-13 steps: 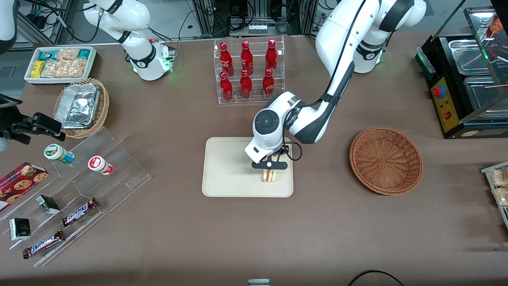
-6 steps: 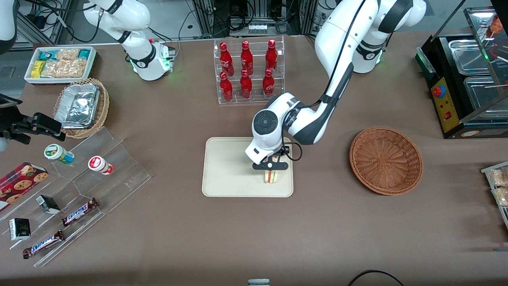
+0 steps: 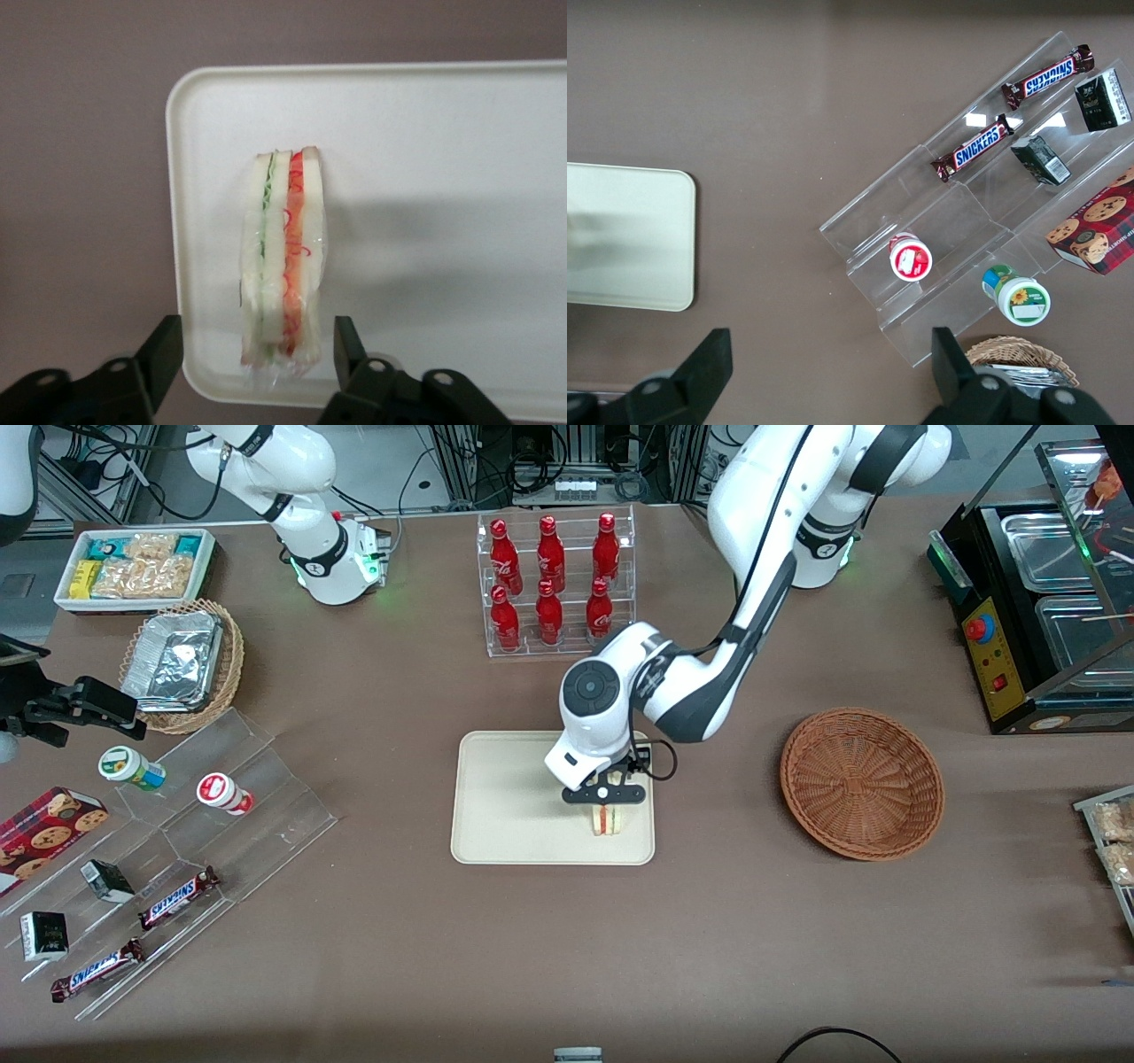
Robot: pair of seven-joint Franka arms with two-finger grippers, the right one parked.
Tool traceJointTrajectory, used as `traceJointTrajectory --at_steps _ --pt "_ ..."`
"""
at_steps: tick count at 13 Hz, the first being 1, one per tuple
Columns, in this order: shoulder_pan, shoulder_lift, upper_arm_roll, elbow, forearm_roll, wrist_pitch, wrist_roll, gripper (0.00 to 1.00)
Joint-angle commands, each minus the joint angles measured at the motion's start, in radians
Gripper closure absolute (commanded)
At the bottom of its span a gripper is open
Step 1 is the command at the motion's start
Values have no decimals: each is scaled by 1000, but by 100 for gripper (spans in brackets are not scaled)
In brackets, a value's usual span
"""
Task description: Place sandwich from basket to tray
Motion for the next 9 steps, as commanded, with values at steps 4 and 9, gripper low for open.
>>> traceJointTrajectory --at_steps 4,9 --pt "-4 -270 10 -28 13 -194 1 0" --pt "37 -453 13 -31 -21 -423 192 0"
